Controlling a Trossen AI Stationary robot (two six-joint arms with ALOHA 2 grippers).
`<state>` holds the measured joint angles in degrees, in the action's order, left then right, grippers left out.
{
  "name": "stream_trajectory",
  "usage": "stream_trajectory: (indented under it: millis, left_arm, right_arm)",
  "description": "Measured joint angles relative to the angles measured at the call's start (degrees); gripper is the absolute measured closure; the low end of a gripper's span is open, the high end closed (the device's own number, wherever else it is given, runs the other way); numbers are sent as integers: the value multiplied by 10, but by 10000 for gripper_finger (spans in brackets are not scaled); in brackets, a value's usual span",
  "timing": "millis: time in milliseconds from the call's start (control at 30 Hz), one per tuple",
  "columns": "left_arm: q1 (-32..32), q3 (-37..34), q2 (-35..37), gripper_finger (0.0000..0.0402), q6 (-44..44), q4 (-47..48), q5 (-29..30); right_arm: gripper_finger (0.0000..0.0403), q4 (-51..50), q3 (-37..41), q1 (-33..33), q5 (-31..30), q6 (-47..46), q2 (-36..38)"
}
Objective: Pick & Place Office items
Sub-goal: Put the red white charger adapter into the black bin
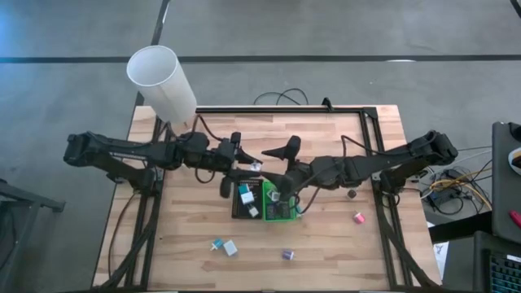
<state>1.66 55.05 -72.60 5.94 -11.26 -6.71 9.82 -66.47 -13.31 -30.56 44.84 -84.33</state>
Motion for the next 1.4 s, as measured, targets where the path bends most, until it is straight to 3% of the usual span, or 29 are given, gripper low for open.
stream_trajectory:
  millis: [367, 533, 700, 867, 1100, 1400]
  left_arm:
    - [1, -16, 62, 260, 3, 111, 27]
    - [1, -58, 75, 260, 32, 126, 36]
    - [5, -104, 72, 260, 77, 129, 36]
    - [12, -143, 72, 260, 113, 132, 52]
    - [20, -174, 55, 260, 169, 135, 66]
    - [22, -169, -32, 260, 223, 128, 68]
  right_arm:
    - [81, -9, 0, 0, 1, 1, 2]
    - [81, -77, 0, 0, -35, -30, 18]
    - [81, -173, 1, 0, -57, -131, 46]
    - [81, -264, 1, 0, -57, -289, 66]
    - [81, -327, 2, 0, -53, -446, 55]
    - [81, -350, 22, 0, -50, -533, 20]
